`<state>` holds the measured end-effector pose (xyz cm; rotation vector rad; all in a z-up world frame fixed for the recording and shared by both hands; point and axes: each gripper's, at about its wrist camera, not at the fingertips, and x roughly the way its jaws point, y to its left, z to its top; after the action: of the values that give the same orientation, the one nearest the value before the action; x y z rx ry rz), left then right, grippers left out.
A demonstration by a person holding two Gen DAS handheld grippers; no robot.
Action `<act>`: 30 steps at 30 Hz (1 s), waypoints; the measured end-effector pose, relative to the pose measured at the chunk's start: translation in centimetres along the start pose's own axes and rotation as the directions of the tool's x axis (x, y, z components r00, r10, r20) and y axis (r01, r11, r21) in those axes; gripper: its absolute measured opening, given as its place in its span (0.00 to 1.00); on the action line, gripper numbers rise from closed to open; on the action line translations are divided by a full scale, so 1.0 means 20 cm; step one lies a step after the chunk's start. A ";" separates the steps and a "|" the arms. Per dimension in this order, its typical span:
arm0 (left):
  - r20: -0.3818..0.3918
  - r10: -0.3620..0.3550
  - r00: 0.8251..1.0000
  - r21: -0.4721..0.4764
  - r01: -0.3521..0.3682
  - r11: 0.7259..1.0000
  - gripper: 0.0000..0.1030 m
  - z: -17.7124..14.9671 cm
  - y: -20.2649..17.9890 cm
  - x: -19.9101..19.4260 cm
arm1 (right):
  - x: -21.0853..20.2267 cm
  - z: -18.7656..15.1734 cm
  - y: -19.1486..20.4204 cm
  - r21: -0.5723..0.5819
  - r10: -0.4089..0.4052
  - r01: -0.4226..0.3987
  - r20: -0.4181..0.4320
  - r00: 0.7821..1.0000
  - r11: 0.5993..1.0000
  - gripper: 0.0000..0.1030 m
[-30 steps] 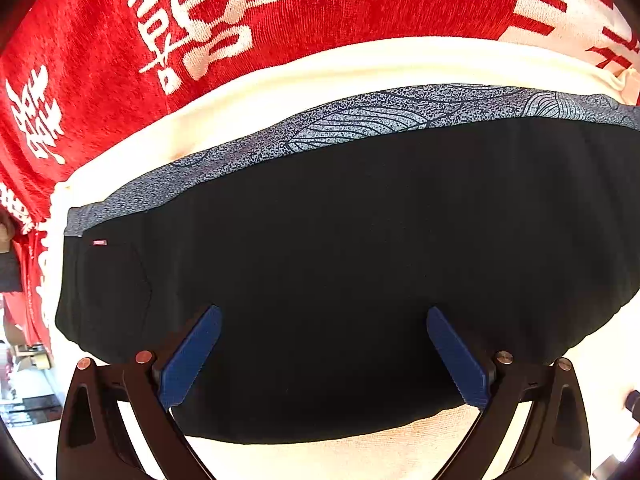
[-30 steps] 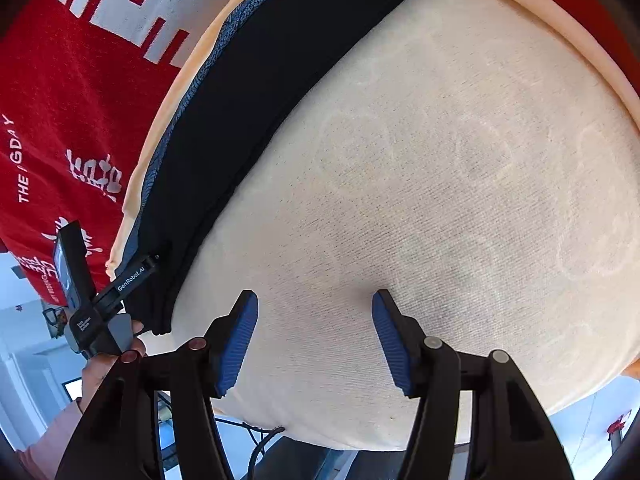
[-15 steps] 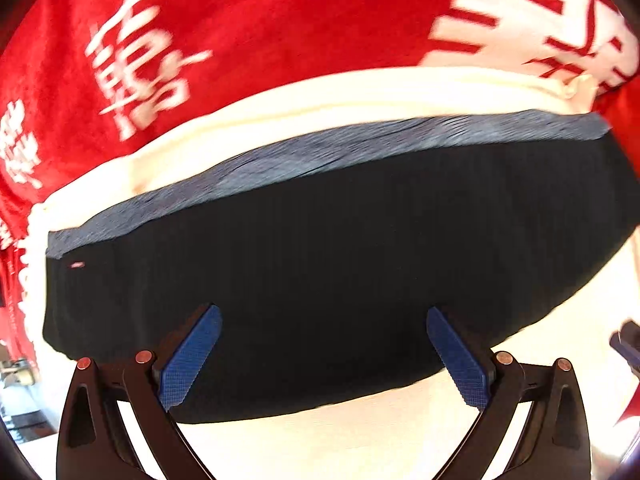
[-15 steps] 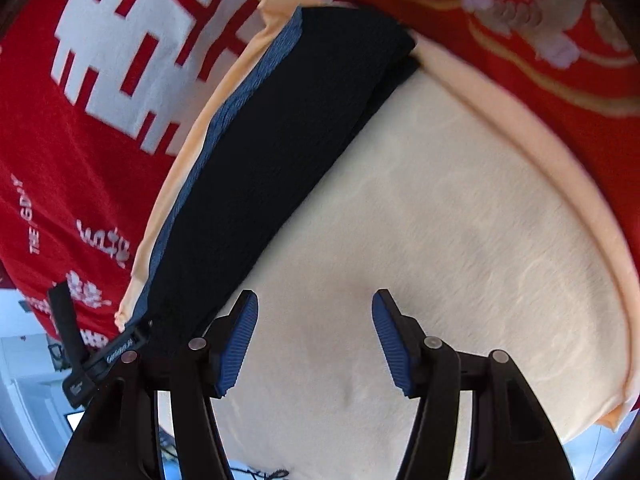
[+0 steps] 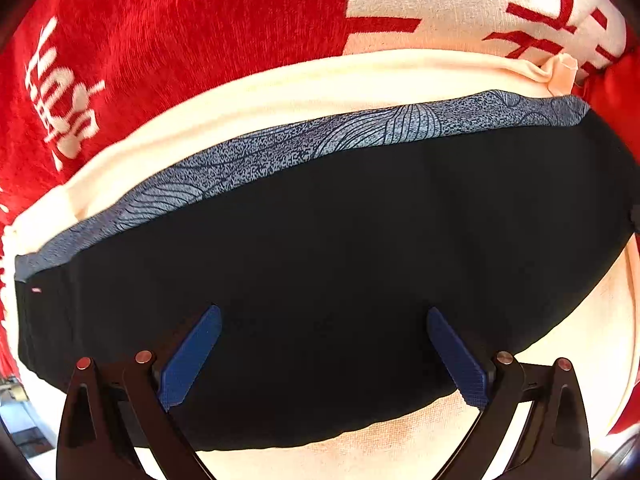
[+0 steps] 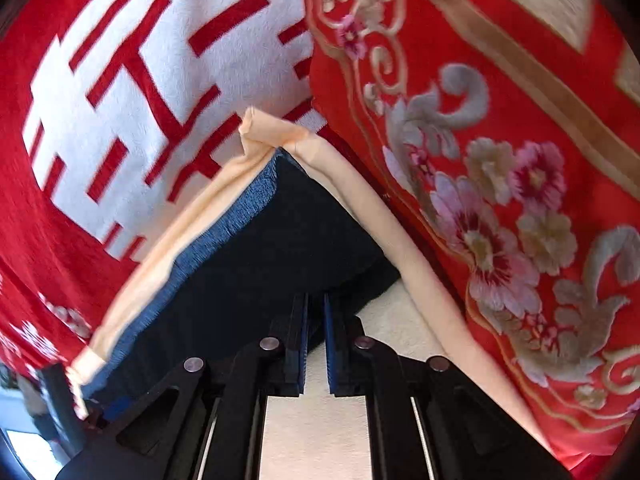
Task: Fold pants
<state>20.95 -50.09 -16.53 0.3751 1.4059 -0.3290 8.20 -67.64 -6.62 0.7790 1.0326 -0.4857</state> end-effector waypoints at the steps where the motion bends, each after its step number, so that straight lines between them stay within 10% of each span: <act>1: -0.006 -0.009 1.000 -0.004 0.009 1.000 1.00 0.01 0.00 0.00 | 0.01 -0.01 -0.01 0.007 0.001 -0.001 -0.020 1.000 1.000 0.12; 6: -0.011 -0.016 1.000 -0.002 0.016 1.000 1.00 0.02 -0.02 0.00 | 0.00 -0.15 -0.10 0.108 0.164 -0.154 -0.094 0.982 0.982 0.52; 24: 0.043 -0.050 0.998 -0.013 0.051 0.999 1.00 -0.12 0.12 0.04 | 0.25 -0.14 -0.11 0.287 0.409 -0.430 0.131 0.903 0.856 0.54; 26: 0.035 -0.057 0.998 -0.008 0.058 0.998 1.00 -0.12 0.14 0.06 | 0.26 -0.10 -0.08 0.302 0.416 -0.431 0.116 0.902 0.850 0.50; 28: 0.021 -0.060 0.998 -0.012 0.060 0.998 0.97 -0.10 0.16 0.03 | 0.25 -0.08 -0.06 0.310 0.404 -0.407 0.076 0.912 0.859 0.17; 30: 0.050 -0.114 0.992 -0.038 0.116 0.993 0.66 -0.08 0.20 -0.04 | 0.20 -0.06 -0.04 0.278 0.414 -0.417 0.071 0.907 0.866 0.14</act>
<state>21.17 -45.89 -15.66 0.2521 1.3883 -0.4003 8.70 -67.22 -10.74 1.2271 0.7599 -0.2652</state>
